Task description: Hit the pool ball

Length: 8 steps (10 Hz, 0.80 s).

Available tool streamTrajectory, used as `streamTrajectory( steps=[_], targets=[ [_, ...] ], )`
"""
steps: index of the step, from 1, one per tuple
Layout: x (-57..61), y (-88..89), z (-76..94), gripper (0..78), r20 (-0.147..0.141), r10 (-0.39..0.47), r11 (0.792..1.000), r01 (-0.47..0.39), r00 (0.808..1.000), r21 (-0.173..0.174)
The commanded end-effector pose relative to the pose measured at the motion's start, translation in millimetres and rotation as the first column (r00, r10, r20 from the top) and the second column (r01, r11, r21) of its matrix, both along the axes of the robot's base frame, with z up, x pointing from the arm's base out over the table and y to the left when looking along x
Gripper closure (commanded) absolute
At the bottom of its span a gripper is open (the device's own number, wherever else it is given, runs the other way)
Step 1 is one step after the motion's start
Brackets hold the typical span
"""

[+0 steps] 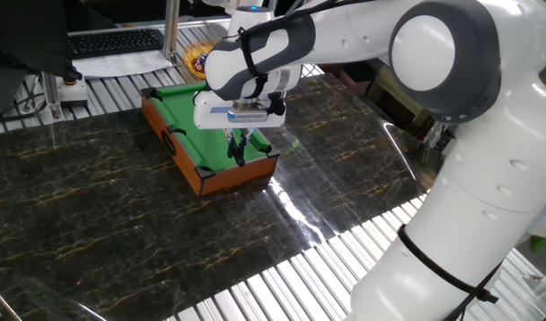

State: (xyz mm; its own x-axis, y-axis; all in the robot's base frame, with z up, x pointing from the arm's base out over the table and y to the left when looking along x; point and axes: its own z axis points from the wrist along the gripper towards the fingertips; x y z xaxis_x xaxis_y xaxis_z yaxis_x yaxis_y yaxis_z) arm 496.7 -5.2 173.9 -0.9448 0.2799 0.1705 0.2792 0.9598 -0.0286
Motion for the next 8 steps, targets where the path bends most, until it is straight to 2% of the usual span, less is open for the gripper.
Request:
streamTrajectory(
  steps=[1,4,6,7,8],
  targets=[
    [0.9,-0.1,1.2,75.5,0.003,0.001,1.0,-0.001,1.0,0.001],
    [4.7,-0.3,-0.7,75.5,0.009,0.001,1.0,-0.001,1.0,0.0],
    [23.2,-5.1,-3.8,75.5,0.012,0.011,1.0,-0.011,1.0,0.0],
    [46.3,-13.3,-6.0,75.5,0.015,0.031,1.0,-0.031,0.999,0.001],
    [59.0,-18.9,-6.3,75.5,0.007,0.044,0.999,-0.043,0.999,-0.004]
  ],
)
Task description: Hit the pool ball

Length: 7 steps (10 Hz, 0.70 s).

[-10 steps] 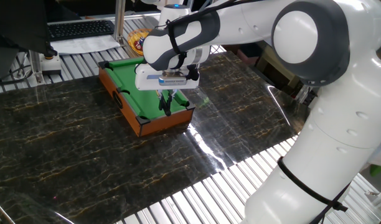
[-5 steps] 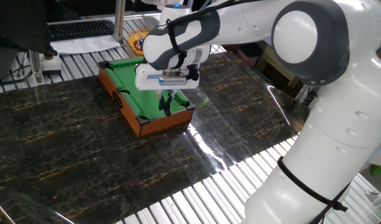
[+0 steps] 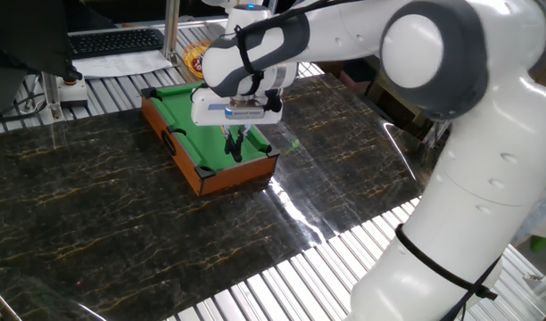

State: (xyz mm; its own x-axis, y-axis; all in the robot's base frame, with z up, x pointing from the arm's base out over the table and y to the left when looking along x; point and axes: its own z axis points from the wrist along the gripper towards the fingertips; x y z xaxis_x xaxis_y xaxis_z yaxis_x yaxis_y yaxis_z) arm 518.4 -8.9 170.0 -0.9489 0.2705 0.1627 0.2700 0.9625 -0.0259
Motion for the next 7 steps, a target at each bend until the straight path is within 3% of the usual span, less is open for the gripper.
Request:
streamTrajectory(
  steps=[1,4,7],
  targets=[
    [33.3,-13.4,-0.7,75.5,-0.009,0.022,1.0,-0.022,1.0,-0.003],
    [6.1,12.8,3.8,75.5,-0.022,-0.027,1.0,0.027,0.999,-0.015],
    [-12.0,28.7,22.2,75.5,-0.027,0.013,1.0,-0.014,1.0,-0.019]
  ],
)
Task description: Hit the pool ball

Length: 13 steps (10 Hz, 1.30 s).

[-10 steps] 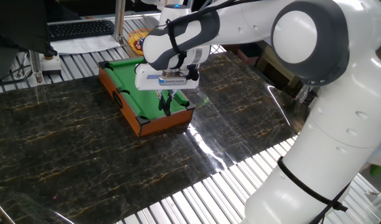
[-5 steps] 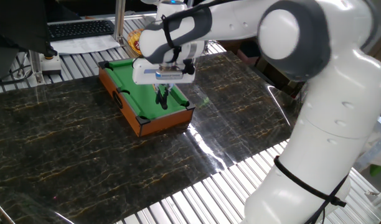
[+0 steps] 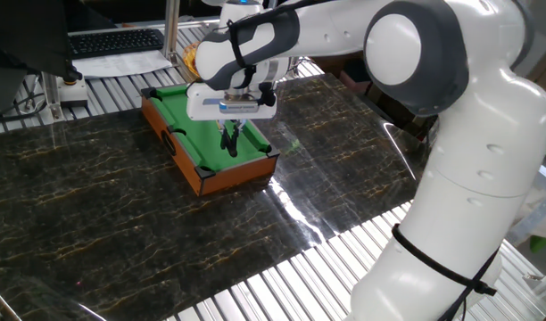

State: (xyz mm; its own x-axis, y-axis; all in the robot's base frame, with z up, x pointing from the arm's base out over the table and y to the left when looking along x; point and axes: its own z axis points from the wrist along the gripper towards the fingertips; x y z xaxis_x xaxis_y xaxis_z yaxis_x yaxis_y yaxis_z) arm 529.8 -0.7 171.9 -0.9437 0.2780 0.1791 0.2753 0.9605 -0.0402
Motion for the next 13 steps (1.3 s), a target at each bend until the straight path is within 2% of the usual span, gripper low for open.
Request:
streamTrajectory(
  steps=[1,2,4,5,6,7,8,9,13],
  targets=[
    [-30.4,23.1,23.7,75.5,-0.008,0.037,0.999,-0.037,0.999,-0.029],
    [-37.4,25.6,22.5,75.5,-0.019,0.037,0.997,-0.038,0.999,-0.063],
    [-48.4,30.5,14.0,75.5,-0.022,0.017,0.997,-0.019,1.0,-0.074],
    [-50.6,30.8,11.5,75.5,-0.023,0.039,0.997,-0.04,0.999,-0.069],
    [-50.3,30.1,11.1,75.5,-0.021,0.068,0.996,-0.07,0.997,-0.061],
    [-48.3,26.2,8.9,75.5,0.007,0.162,0.986,-0.162,0.987,-0.045],
    [-47.9,25.2,8.4,75.5,0.01,0.173,0.984,-0.173,0.985,-0.044],
    [-45.7,18.9,5.3,75.5,0.031,0.212,0.977,-0.211,0.977,-0.028],
    [-38.5,13.3,2.5,75.5,0.021,0.206,0.978,-0.205,0.978,-0.029]
  ],
)
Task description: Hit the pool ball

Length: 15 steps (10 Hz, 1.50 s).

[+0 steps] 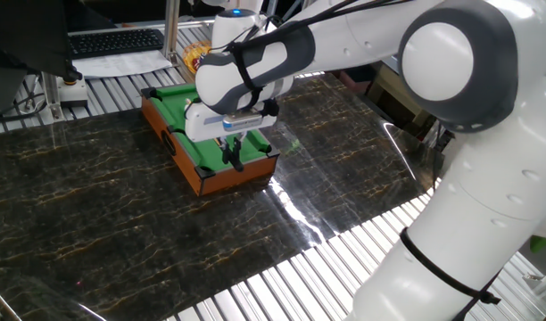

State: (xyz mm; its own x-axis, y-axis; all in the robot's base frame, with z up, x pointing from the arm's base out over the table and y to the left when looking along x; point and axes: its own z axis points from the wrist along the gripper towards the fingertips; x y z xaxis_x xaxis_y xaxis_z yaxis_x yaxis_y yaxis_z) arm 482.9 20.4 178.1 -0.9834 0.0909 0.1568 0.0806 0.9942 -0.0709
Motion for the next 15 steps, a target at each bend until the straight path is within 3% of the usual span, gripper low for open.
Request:
streamTrajectory(
  steps=[1,8,15],
  targets=[
    [10.6,-13.8,-9.6,75.5,0.009,0.014,1.0,-0.014,1.0,0.012],
    [14.1,-14.6,-17.1,75.5,0.025,0.027,0.999,-0.027,0.999,0.021],
    [18.2,-19.5,-28.3,75.5,0.018,0.037,0.999,-0.038,0.999,0.015]
  ],
)
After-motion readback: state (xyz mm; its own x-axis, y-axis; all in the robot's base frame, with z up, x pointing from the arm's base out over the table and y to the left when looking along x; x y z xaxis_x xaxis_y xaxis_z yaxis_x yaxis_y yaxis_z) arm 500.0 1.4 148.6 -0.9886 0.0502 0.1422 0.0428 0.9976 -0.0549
